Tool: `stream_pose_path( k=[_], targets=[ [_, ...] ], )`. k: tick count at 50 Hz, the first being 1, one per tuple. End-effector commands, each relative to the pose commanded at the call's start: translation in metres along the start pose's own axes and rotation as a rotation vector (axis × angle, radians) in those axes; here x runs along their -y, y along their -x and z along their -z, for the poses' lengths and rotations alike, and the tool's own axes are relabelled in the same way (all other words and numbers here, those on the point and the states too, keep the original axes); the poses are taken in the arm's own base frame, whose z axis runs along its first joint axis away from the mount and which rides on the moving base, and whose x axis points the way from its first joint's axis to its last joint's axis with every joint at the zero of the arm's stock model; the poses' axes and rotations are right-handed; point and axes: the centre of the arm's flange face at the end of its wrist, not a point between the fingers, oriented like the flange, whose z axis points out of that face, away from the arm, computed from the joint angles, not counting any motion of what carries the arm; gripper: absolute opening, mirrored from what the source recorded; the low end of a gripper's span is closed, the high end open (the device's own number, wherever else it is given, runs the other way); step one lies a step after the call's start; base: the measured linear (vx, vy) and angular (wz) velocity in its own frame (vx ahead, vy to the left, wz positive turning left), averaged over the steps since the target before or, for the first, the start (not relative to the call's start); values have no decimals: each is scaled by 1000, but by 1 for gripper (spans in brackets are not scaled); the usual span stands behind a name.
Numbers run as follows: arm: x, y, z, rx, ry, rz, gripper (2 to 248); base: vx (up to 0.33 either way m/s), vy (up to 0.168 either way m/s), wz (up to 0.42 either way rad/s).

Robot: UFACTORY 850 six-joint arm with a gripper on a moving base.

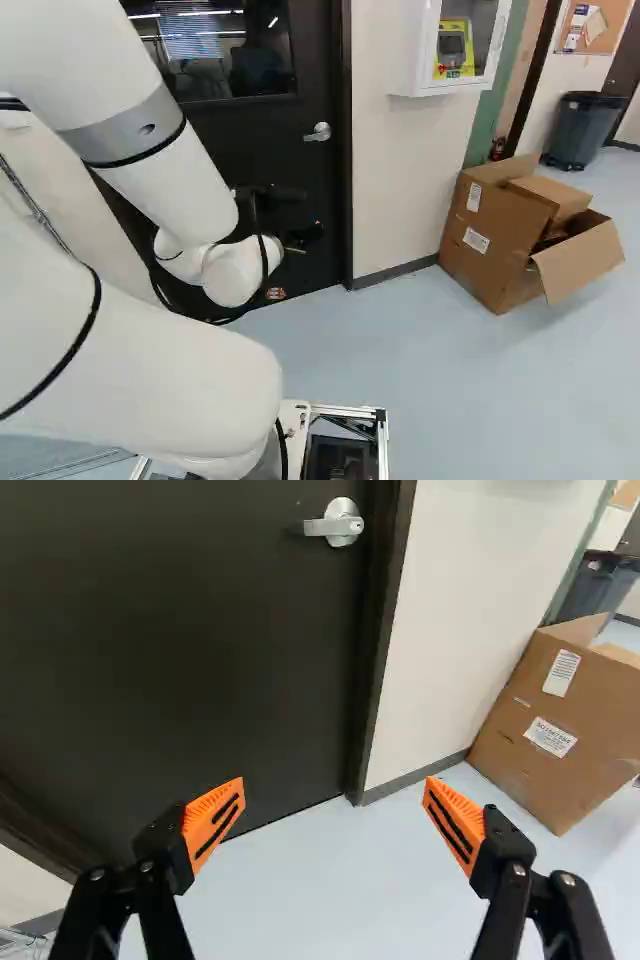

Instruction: Open the door and move inside

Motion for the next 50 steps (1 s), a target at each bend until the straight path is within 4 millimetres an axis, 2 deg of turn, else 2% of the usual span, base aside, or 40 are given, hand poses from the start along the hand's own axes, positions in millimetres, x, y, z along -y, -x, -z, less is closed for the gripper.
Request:
stream_pose_path(
  k=[50],
  targets=[
    [0, 0, 0, 0, 0, 0, 247, 163, -25, 213]
  ],
)
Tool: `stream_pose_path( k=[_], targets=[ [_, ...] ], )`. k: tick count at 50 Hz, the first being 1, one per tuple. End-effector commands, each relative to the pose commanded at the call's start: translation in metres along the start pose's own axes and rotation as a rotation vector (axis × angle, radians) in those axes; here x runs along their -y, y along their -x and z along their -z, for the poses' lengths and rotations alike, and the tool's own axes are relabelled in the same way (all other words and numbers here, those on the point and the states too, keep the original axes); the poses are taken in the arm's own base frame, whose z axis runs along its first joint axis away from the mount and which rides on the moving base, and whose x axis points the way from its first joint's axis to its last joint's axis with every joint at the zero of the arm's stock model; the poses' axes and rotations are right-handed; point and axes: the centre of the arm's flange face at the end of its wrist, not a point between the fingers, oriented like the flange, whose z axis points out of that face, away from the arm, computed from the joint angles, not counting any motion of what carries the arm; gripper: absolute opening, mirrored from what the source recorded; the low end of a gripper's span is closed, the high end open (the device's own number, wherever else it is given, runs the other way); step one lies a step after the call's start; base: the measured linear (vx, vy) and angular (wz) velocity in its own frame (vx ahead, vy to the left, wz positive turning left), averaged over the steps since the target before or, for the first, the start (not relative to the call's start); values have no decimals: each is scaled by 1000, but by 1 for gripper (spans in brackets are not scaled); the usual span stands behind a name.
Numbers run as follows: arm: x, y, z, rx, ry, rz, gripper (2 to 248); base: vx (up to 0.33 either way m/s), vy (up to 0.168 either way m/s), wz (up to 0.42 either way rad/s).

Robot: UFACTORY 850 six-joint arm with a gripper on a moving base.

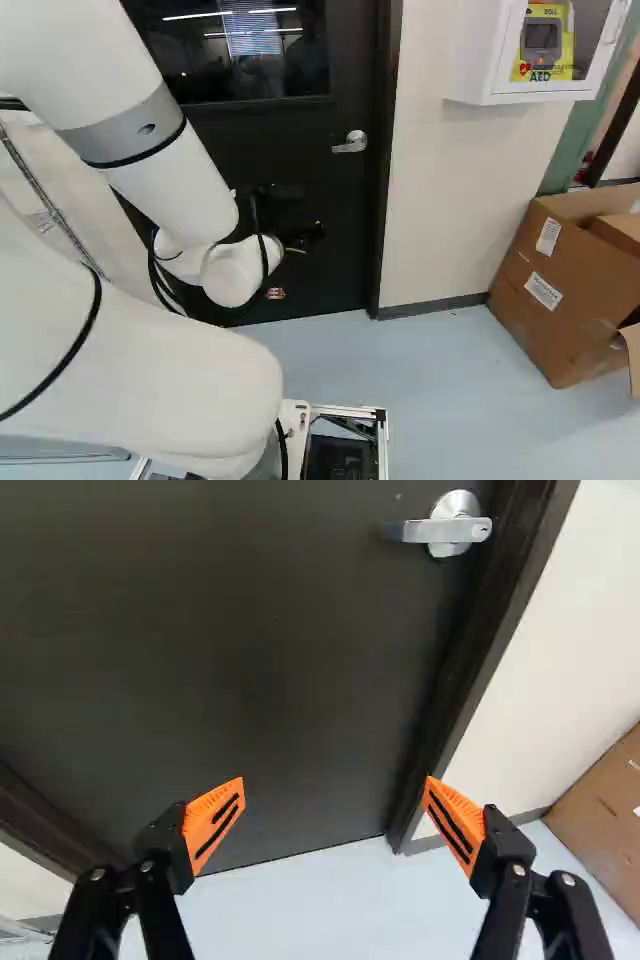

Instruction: Open the door and move inside

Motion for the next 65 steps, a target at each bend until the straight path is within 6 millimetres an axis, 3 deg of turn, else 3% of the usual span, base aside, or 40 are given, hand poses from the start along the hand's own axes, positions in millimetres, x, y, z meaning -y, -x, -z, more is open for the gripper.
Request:
stream_pose_path(
  k=[29, 65],
  targets=[
    [0, 0, 0, 0, 0, 0, 247, 149, -63, 33],
    [0, -6, -11, 5, 1, 0, 247, 2, -2, -5]
  ],
)
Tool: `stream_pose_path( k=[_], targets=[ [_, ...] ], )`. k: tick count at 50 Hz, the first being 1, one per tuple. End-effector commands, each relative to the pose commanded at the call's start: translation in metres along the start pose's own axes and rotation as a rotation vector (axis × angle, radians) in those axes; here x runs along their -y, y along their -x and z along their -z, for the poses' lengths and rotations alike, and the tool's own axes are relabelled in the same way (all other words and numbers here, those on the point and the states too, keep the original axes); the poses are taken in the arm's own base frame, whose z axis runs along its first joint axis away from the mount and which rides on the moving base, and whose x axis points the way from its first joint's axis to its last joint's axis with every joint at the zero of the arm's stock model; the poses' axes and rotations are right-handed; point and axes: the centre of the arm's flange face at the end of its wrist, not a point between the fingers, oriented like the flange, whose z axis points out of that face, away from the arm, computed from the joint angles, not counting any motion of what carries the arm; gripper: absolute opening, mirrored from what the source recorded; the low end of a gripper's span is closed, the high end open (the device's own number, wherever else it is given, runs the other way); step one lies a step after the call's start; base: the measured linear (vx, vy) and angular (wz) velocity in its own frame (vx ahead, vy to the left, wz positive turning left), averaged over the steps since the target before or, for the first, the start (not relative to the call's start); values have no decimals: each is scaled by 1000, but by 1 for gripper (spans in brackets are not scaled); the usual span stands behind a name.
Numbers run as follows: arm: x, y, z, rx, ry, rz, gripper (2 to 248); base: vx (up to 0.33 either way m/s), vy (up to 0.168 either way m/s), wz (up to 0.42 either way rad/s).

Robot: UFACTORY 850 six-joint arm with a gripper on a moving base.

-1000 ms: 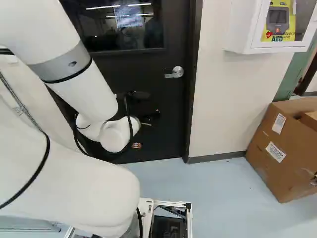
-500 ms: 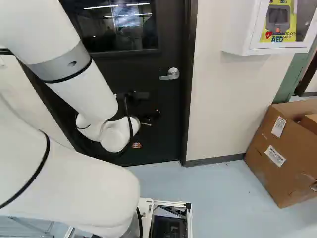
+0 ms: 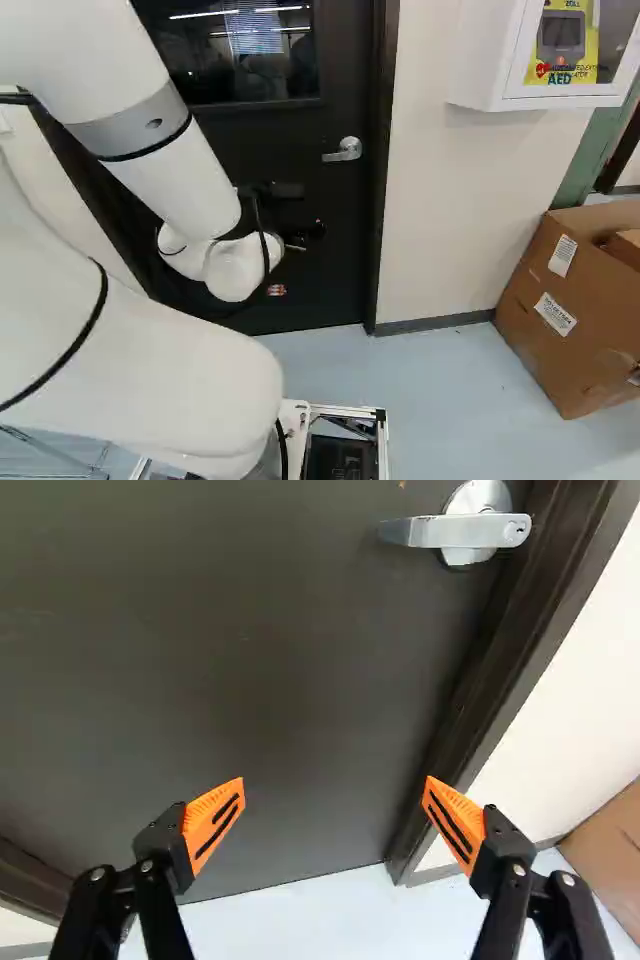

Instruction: Open the door and move inside

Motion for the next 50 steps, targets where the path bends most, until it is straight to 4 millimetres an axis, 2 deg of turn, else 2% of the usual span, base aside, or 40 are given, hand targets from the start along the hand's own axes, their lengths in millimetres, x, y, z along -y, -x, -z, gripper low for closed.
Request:
stream_pose_path(
  k=[15, 50],
  targets=[
    [-3, -10, -13, -6, 8, -3, 247, 0, 0, 0],
    [-18, -59, -43, -90, 51, -15, 247, 0, 0, 0]
  ],
)
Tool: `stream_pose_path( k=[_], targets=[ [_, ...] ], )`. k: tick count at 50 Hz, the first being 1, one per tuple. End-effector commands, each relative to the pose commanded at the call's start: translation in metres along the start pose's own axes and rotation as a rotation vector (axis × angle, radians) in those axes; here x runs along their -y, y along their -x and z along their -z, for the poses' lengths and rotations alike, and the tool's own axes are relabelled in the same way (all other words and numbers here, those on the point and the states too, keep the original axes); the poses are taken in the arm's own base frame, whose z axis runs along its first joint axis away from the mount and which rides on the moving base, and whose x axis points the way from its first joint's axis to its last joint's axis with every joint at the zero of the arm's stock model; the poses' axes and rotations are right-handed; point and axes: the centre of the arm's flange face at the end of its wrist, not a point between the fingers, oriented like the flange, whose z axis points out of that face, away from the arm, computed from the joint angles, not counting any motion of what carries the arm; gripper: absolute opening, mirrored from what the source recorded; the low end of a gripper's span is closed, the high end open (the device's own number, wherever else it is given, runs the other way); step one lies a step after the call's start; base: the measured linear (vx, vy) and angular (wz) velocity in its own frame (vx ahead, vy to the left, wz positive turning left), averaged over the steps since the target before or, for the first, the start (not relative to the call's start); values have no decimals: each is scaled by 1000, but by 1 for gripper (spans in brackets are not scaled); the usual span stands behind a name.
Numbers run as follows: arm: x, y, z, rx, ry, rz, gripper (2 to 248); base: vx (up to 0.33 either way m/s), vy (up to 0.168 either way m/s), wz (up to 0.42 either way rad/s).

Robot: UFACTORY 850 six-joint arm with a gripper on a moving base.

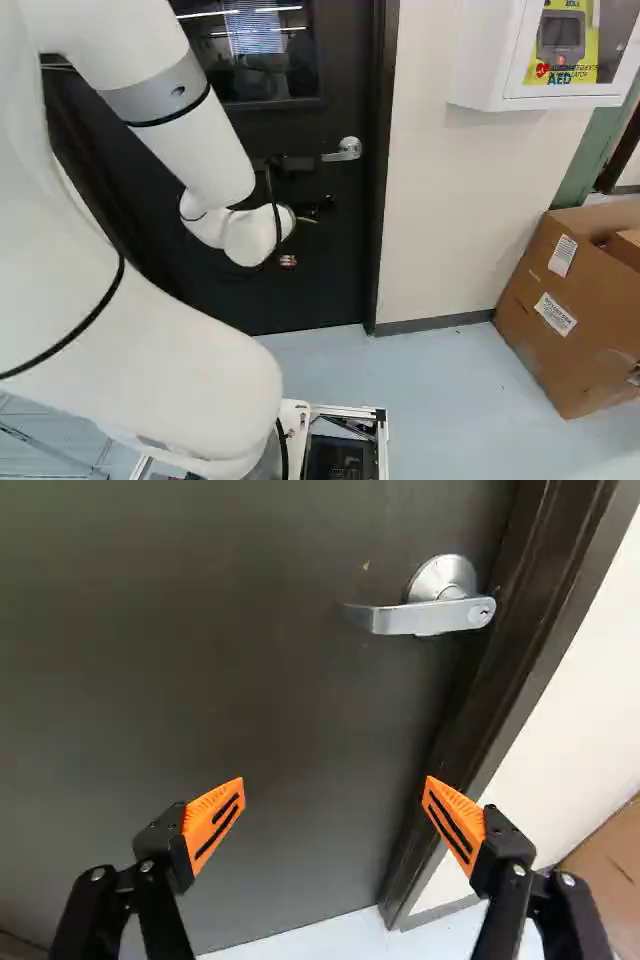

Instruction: Open the door and move inside

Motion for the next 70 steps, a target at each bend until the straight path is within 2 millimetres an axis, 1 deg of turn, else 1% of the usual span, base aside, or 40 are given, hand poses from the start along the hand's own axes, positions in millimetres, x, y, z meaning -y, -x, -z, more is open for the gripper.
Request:
stream_pose_path(
  k=[19, 70],
  targets=[
    [-5, -25, -18, -45, -2, 14, 247, 0, 0, 0],
    [-7, -89, -54, -159, -109, 151, 247, 0, 0, 0]
  ],
)
